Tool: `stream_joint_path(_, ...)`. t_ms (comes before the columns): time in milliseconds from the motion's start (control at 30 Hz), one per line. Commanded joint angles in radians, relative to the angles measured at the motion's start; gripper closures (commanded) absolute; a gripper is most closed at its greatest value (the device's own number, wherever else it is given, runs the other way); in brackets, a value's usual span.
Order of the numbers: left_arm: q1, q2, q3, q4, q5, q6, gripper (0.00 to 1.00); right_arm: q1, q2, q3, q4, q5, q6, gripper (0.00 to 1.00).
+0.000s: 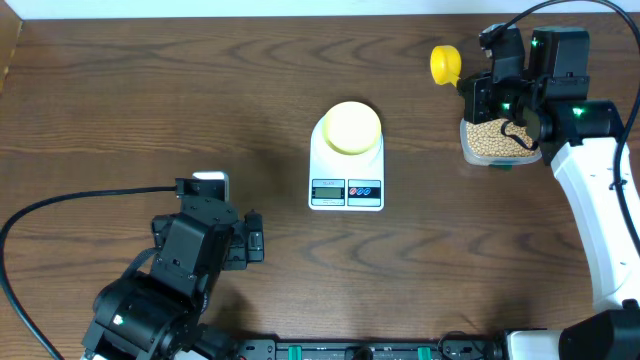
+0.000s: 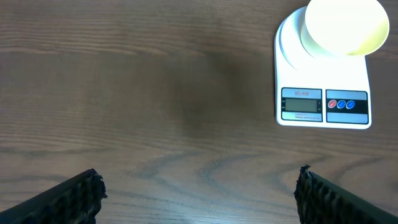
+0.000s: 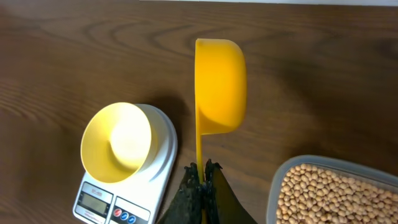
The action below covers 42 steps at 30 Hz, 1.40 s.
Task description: Scoop item into bowl and weigh 50g on scale
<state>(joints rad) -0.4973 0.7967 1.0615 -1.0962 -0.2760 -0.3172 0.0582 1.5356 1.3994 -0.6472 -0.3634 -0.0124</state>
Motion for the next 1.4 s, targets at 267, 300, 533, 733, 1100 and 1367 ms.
stream_joint_path(267,0.005,0.0,0.001,-0.003,-0.025,0.002,0.0,0.0,-0.006,0.004,0.07,0.0,0.029,0.99)
stream_joint_path(300,0.005,0.0,0.001,-0.003,-0.025,0.002,0.0,0.0,-0.006,0.004,0.079,-0.001,0.013,0.99)
stream_joint_path(533,0.005,0.0,0.001,-0.003,-0.025,0.002,0.0,0.0,-0.006,0.004,0.095,-0.014,0.013,0.99)
stream_joint_path(733,0.005,0.0,0.001,-0.003,-0.025,0.002,0.0,0.0,-0.006,0.004,0.11,-0.014,0.064,0.99)
stream_joint_path(1100,0.005,0.0,0.001,-0.003,-0.025,0.002,0.0,0.001,-0.006,0.004,0.136,-0.014,0.204,0.99)
stream_joint_path(1367,0.005,0.0,0.001,-0.003,-0.025,0.002,0.0,0.006,-0.006,0.004,0.129,-0.013,0.219,0.99)
